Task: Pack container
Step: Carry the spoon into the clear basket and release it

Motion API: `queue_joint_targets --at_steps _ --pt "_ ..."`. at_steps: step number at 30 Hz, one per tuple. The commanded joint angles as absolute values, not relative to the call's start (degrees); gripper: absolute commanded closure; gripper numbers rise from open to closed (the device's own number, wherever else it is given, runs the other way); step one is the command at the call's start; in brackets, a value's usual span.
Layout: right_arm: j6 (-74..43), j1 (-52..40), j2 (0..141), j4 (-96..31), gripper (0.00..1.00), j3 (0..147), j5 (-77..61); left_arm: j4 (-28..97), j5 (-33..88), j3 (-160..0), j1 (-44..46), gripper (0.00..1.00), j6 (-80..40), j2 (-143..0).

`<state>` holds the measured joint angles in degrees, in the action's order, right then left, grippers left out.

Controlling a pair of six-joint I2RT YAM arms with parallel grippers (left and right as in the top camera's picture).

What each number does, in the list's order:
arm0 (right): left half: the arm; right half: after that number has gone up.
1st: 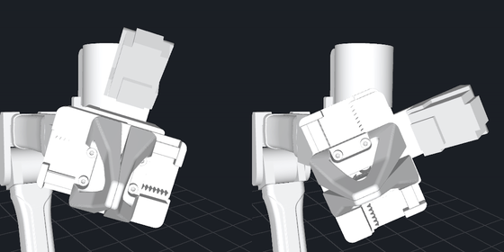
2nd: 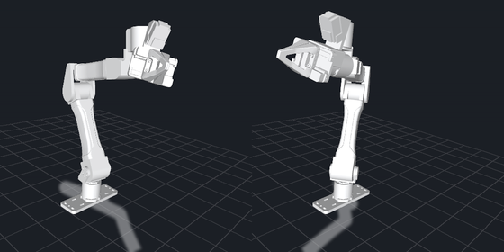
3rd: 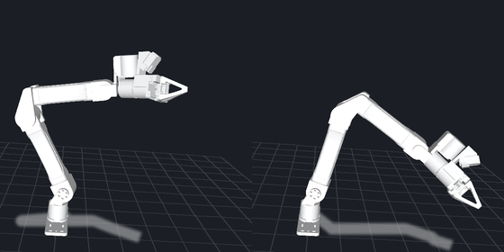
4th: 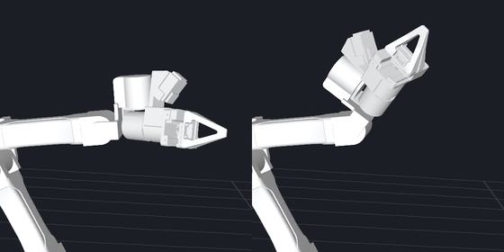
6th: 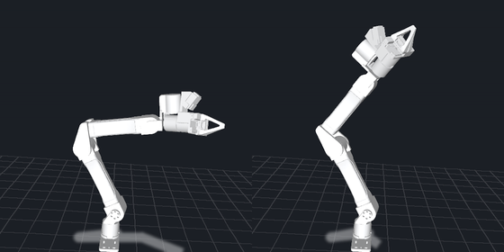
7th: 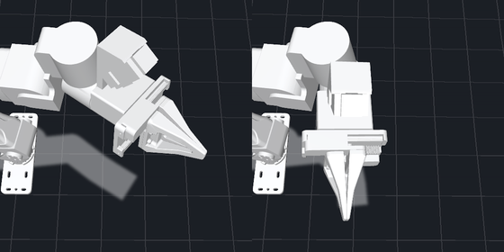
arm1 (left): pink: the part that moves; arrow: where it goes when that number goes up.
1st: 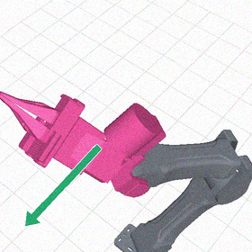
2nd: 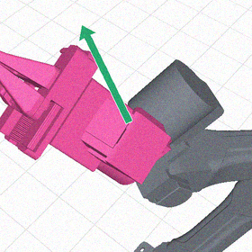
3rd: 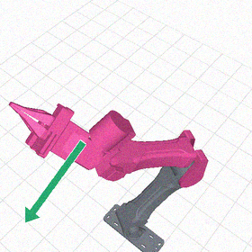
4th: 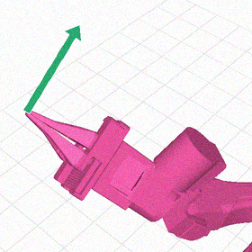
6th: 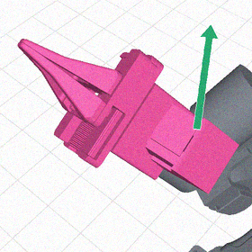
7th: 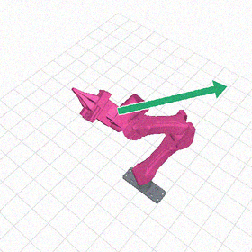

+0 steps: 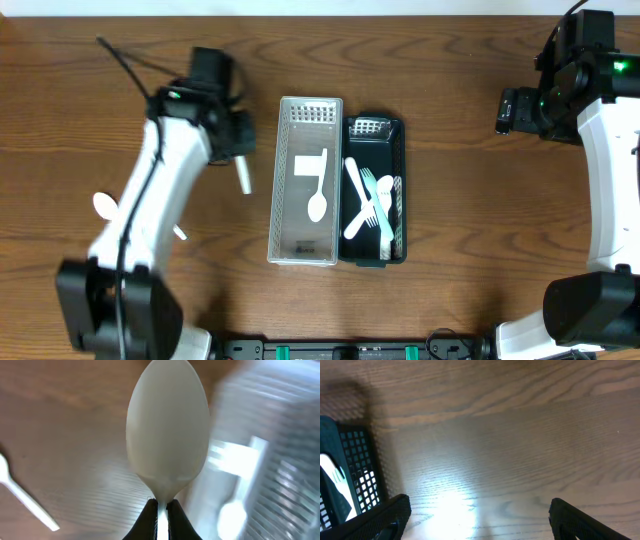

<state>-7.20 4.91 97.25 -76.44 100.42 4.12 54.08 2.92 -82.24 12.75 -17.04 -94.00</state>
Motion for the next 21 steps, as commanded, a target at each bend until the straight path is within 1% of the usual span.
queue_joint_targets --at_steps 1,5,8,12,13,17,21 --pt "-6.6 4.9 97.6 -76.3 0.09 100.5 4.7 54.8 0.4 -82.7 18.7 0.94 -16.2 -93.1" --pt "-6.6 4.9 97.6 -76.3 0.08 100.5 4.7 54.8 0.4 -82.2 25.3 0.94 -16.2 -94.3" --pt "-6.6 4.9 97.6 -76.3 0.08 100.5 4.7 54.6 0.4 -81.4 28.3 0.79 -16.1 -95.8" --pt "-6.6 4.9 97.6 -76.3 0.08 100.5 4.7 54.6 0.4 -81.3 30.4 0.64 -16.1 -98.1" --pt "-6.6 4.9 97.6 -76.3 0.08 100.5 4.7 54.6 0.4 -81.3 30.6 0.59 -16.1 -98.4" --pt "-6.5 4.9 97.6 -76.5 0.08 100.5 4.7 54.6 -1.7 -81.5 29.6 0.57 -16.2 -98.5" --pt "-6.3 4.9 97.6 -76.7 0.08 100.5 4.8 54.6 -6.0 -81.8 26.1 0.54 -16.8 -94.9"
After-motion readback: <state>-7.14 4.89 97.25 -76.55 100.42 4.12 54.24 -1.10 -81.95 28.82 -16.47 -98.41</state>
